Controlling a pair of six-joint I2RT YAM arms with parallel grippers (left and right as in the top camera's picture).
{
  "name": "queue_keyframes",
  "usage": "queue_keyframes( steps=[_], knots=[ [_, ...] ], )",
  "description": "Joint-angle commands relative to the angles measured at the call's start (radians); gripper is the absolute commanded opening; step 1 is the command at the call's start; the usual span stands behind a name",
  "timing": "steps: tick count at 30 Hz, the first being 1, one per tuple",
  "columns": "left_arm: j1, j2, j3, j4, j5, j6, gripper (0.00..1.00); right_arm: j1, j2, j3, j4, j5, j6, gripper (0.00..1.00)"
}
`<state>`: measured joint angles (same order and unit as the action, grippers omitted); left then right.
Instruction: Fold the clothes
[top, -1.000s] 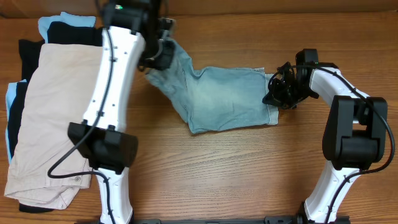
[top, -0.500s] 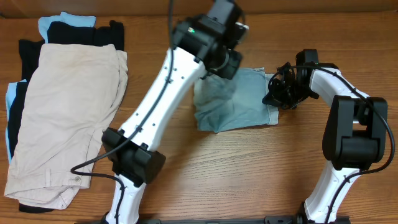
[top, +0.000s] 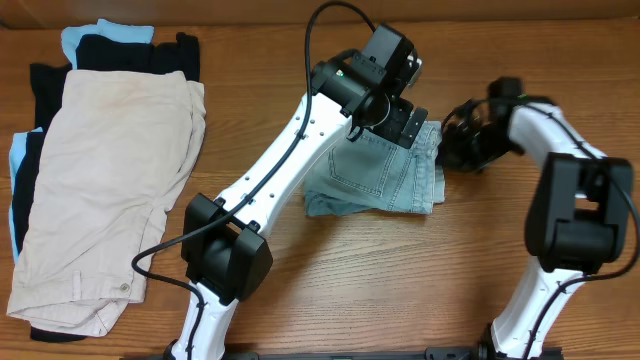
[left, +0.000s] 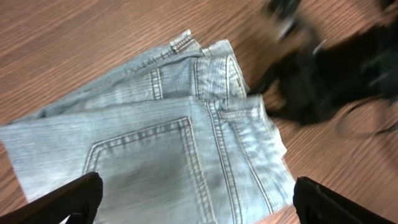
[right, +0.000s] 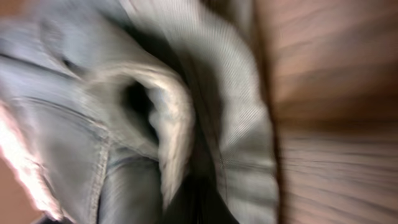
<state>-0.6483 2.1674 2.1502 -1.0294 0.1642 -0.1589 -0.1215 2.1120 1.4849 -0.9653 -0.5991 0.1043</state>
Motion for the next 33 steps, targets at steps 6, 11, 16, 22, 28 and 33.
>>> queue_keyframes(
  steps=[6,11,16,22,28,33],
  knots=[
    [0.006,0.011,-0.021,0.003,-0.017,-0.014,1.0,-0.217,-0.208,0.412,-0.233,-0.002,-0.057,0.13],
    [0.072,0.009,0.095,-0.123,-0.018,-0.025,1.0,-0.216,-0.202,0.413,-0.348,0.048,-0.14,0.49],
    [0.179,0.009,0.288,-0.304,-0.018,-0.032,1.0,-0.153,-0.177,0.288,-0.335,0.083,-0.142,0.87],
    [0.316,0.009,0.379,-0.365,-0.022,-0.021,1.0,-0.058,-0.172,0.08,-0.186,0.083,-0.134,1.0],
    [0.42,0.01,0.37,-0.386,-0.021,-0.021,1.0,0.04,-0.172,-0.109,0.029,0.135,-0.054,1.0],
    [0.447,0.01,0.37,-0.416,-0.023,-0.021,1.0,0.101,-0.171,-0.237,0.21,0.216,0.022,0.96]
  ],
)
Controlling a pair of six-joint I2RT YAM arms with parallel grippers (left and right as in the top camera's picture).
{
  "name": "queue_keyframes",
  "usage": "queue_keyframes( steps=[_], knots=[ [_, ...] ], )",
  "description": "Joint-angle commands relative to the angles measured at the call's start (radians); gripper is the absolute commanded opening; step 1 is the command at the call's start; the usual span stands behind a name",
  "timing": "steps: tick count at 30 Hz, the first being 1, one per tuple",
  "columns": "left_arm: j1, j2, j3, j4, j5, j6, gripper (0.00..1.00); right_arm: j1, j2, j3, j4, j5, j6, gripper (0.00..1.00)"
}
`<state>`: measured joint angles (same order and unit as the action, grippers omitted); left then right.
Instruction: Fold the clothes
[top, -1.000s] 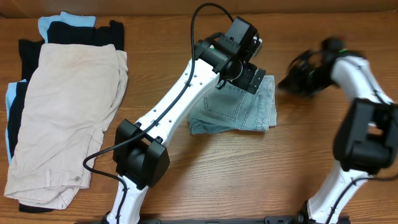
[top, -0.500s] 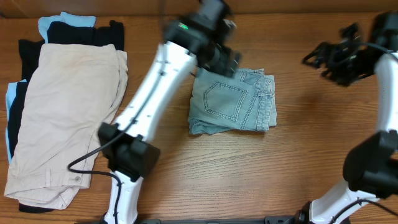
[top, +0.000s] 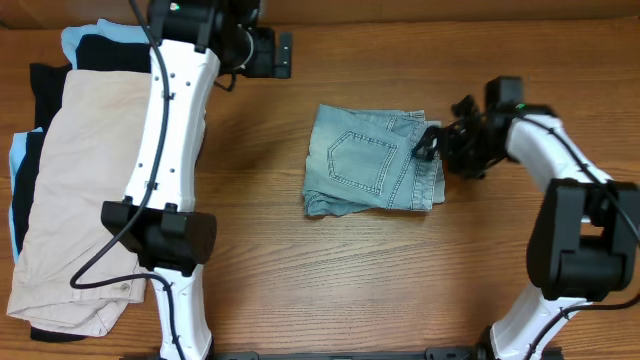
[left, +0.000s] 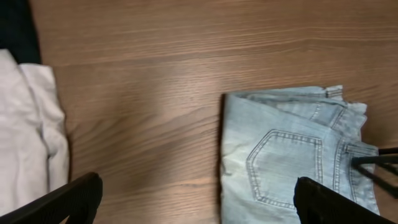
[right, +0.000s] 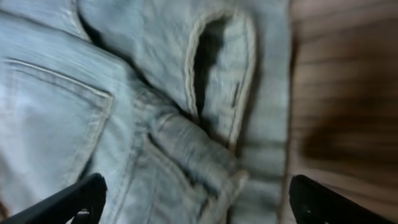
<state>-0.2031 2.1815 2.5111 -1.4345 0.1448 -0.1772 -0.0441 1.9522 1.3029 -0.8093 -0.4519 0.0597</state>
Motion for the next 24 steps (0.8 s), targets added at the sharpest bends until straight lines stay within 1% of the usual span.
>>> queue_keyframes(
  steps=[1,5,7,8,10,12,13,14,19,24],
  knots=[
    [0.003,-0.004,0.009,-0.015,-0.007,-0.002,1.0,0.033,-0.011,-0.075,0.085,0.084,0.08,0.95],
    [0.002,-0.004,0.009,-0.027,-0.033,-0.002,1.0,0.057,-0.01,-0.135,0.191,0.104,0.102,0.88],
    [-0.001,-0.004,0.009,-0.028,-0.039,-0.002,1.0,0.066,-0.01,-0.152,0.23,0.103,0.102,0.8],
    [-0.001,-0.003,0.009,-0.028,-0.042,-0.002,1.0,0.07,-0.01,-0.158,0.248,0.098,0.102,0.73],
    [-0.001,-0.003,0.009,-0.028,-0.044,-0.002,1.0,0.079,-0.01,-0.163,0.284,0.071,0.104,0.51],
    [-0.001,-0.003,0.009,-0.028,-0.044,-0.002,1.0,0.089,-0.01,-0.163,0.334,0.021,0.127,0.22],
    [-0.001,-0.003,0.009,-0.028,-0.044,-0.002,1.0,0.092,-0.01,-0.163,0.367,-0.005,0.148,0.11],
    [-0.001,-0.003,0.009,-0.028,-0.044,-0.002,1.0,0.095,-0.01,-0.163,0.406,-0.024,0.181,0.04],
    [-0.002,-0.003,0.009,-0.028,-0.044,-0.003,1.0,0.082,-0.01,-0.163,0.649,-0.047,0.395,0.04],
    [-0.002,-0.003,0.009,-0.029,-0.044,-0.003,1.0,-0.018,-0.01,-0.163,0.868,-0.039,0.6,0.04]
  ],
)
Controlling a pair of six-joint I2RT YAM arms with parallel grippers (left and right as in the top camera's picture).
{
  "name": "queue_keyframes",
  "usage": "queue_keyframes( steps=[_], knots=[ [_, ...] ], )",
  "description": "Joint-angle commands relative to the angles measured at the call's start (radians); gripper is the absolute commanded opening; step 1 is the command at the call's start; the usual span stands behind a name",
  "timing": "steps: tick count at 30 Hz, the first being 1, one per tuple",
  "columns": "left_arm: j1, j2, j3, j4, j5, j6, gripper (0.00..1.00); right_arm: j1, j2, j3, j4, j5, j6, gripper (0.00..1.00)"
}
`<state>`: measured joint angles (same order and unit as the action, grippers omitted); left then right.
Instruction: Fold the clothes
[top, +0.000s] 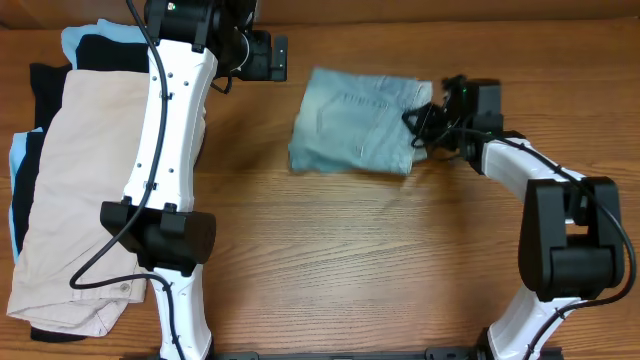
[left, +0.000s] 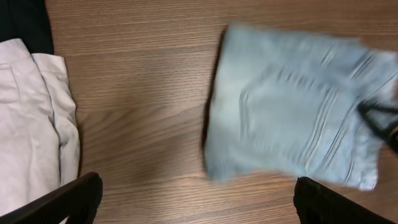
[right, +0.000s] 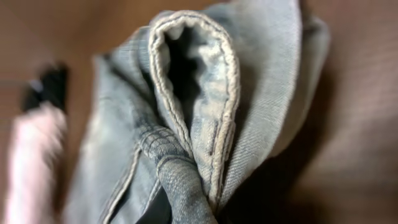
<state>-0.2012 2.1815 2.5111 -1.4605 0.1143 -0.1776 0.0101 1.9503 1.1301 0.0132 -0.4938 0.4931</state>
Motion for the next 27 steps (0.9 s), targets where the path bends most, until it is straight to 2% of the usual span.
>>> queue_keyframes(
  steps=[1,9,13,20,23,27],
  knots=[
    [-0.004,-0.003,0.009,-0.004,-0.014,-0.002,1.0,-0.122,-0.009,0.01,0.083,0.006,0.216,0.04],
    [-0.009,-0.003,0.009,-0.004,-0.013,-0.003,1.0,-0.428,-0.008,0.01,0.058,0.014,0.379,0.04],
    [-0.012,-0.003,0.009,-0.01,-0.013,-0.012,1.0,-0.514,-0.008,0.006,0.027,0.045,0.454,0.04],
    [-0.018,-0.003,0.009,-0.009,-0.013,-0.029,1.0,-0.461,0.025,0.005,0.074,0.183,0.471,0.04],
    [-0.024,-0.003,0.009,-0.009,-0.013,-0.029,1.0,-0.406,0.086,0.005,0.153,0.214,0.555,0.04],
    [-0.027,-0.003,0.009,-0.018,-0.013,-0.029,1.0,-0.346,0.164,0.005,0.229,0.386,0.721,0.04]
  ],
)
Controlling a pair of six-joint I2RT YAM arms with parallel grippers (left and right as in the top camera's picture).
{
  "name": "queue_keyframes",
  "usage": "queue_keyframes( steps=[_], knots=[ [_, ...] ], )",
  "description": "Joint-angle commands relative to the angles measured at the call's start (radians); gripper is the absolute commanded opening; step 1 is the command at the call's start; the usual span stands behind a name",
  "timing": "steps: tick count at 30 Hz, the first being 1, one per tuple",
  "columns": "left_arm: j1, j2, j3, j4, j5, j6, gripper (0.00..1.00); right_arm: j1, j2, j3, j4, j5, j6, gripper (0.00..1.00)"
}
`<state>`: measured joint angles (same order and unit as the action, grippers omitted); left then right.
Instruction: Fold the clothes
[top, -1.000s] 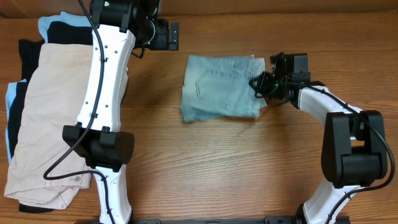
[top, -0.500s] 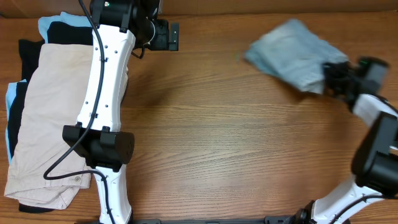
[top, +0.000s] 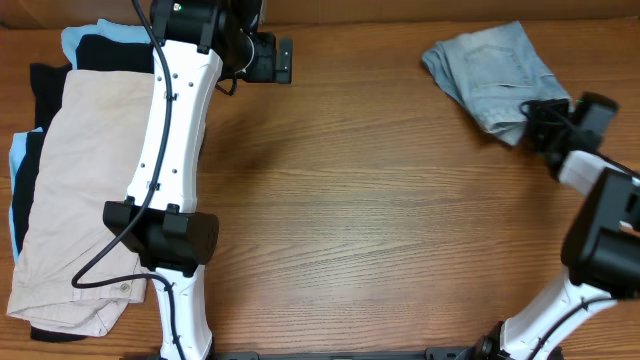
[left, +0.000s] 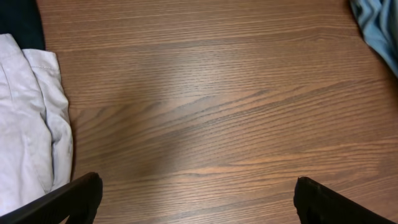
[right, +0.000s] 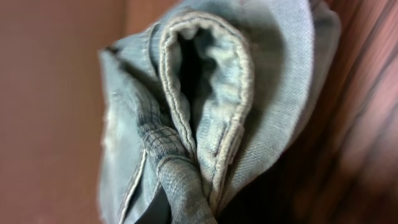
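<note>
The folded light-blue denim shorts (top: 488, 68) lie at the table's back right corner. My right gripper (top: 537, 113) is shut on their near right edge. In the right wrist view the bunched waistband (right: 208, 106) fills the picture and hides the fingers. My left gripper (top: 272, 58) hangs open over bare wood at the back left, nothing between its fingers (left: 68, 199). A corner of the denim (left: 380, 28) shows at the top right of the left wrist view.
A pile of unfolded clothes covers the left side: beige shorts (top: 100, 190) on top, black cloth (top: 120, 52) and light blue cloth (top: 85, 35) beneath. The beige cloth's edge (left: 31, 124) shows beside the left gripper. The table's back edge runs just behind the denim.
My right gripper, still shut on the denim shorts, has carried them from the back middle of the table to the back right corner. The left arm has stayed where it was.
First my left gripper hung over the folded denim at mid-table, with the right gripper at its right edge. Then the left arm stood at the back left and the right gripper was open at the denim. Afterwards it was shut on the denim, further back, now in the back right corner.
</note>
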<state>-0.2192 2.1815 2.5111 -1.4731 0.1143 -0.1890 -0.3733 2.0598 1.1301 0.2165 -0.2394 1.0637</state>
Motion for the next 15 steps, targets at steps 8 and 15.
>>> queue_keyframes(
  steps=[8,15],
  knots=[
    [-0.011,-0.003,0.008,-0.015,-0.014,-0.018,1.0,0.046,0.068,0.006,0.08,0.272,0.197,0.08],
    [-0.011,0.001,0.008,0.0,-0.014,-0.018,1.0,0.042,0.068,0.006,0.256,0.273,0.183,0.11]
  ],
)
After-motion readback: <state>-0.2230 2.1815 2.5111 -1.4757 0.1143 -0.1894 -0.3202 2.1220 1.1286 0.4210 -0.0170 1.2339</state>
